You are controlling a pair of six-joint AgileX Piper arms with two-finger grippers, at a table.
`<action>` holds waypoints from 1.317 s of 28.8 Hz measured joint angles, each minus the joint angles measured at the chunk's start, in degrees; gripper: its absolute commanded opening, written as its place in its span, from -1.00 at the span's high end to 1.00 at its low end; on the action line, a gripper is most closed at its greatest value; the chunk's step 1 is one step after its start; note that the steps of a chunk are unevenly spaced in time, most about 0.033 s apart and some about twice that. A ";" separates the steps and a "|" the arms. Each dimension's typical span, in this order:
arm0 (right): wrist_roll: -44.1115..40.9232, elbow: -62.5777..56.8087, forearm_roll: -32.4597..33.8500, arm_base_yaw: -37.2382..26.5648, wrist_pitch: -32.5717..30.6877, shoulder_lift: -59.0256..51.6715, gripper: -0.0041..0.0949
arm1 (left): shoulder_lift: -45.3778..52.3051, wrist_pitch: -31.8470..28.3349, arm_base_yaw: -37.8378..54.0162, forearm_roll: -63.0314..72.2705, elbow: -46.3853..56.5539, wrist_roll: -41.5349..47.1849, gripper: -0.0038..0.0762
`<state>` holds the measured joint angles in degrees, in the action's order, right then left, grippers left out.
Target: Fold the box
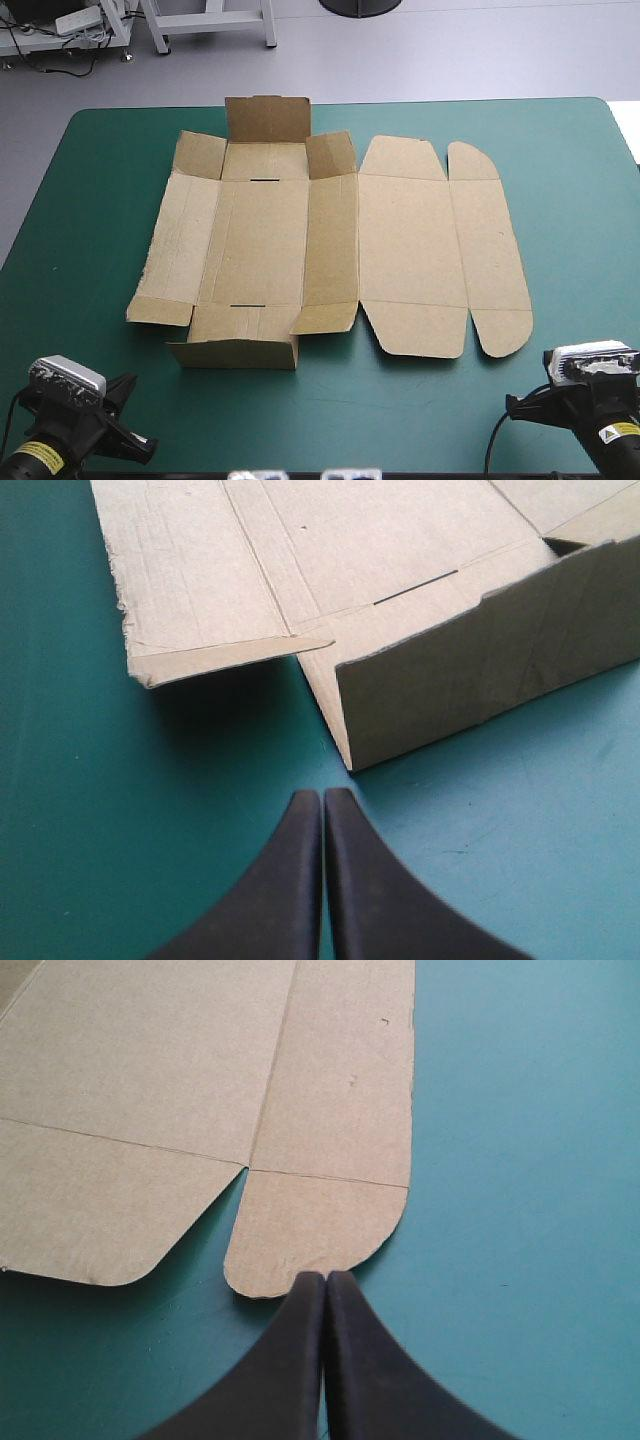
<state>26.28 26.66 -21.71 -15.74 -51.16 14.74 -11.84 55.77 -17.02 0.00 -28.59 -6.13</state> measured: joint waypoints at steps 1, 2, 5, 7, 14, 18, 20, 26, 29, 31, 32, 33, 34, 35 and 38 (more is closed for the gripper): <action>0.00 0.00 0.00 0.00 0.00 0.00 0.97 | 0.00 0.00 0.00 0.00 0.00 0.00 0.92; 0.00 0.00 0.00 0.00 0.00 0.00 0.97 | 0.00 0.00 0.00 0.00 0.00 0.00 0.92; 0.00 0.00 0.00 0.00 0.00 0.00 0.97 | 0.00 -0.06 0.00 0.00 0.00 0.00 0.92; 0.00 0.00 0.00 0.00 0.00 0.00 0.97 | 0.00 -0.16 0.00 0.00 0.00 0.00 0.92; 0.00 0.00 0.00 0.00 0.00 0.00 0.97 | 0.00 -0.66 0.00 0.00 0.00 0.00 0.92; 0.00 0.00 0.00 0.00 0.00 0.00 0.97 | 0.00 -2.52 0.00 0.00 0.00 0.00 0.92; 0.00 0.00 0.00 0.00 0.00 0.00 0.97 | 0.00 -3.28 0.00 0.00 0.00 0.00 0.92; 0.00 0.00 0.00 0.00 0.00 0.00 0.97 | -0.05 -3.96 0.00 -0.64 -2.52 0.00 0.92; 0.00 0.00 0.00 0.00 0.00 0.00 0.97 | -1.34 -4.01 0.00 -1.84 -6.51 0.00 0.92; 0.00 0.00 0.00 0.00 0.00 0.00 0.97 | -3.51 -3.94 0.00 -2.94 -9.55 0.00 0.92; 0.00 0.00 0.00 0.00 0.03 0.00 0.97 | -4.66 -3.76 0.00 -3.59 -10.75 0.00 0.92; 0.00 0.00 0.00 0.00 0.03 0.00 0.97 | -6.59 -3.65 0.00 -4.38 -12.50 0.00 0.92; -0.04 0.00 0.00 0.00 0.03 0.00 0.97 | -7.99 -3.61 0.00 -5.15 -13.59 0.00 0.92; -0.04 0.00 0.00 0.00 0.03 0.00 0.97 | -9.87 -3.61 0.00 -5.78 -14.65 0.00 0.92; -0.19 0.00 0.00 0.00 0.03 0.00 0.97 | -17.16 -3.91 0.00 -7.78 -19.75 0.00 0.92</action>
<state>26.09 26.66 -21.71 -15.74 -51.13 14.74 -29.00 51.86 -17.02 -7.78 -48.34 -6.13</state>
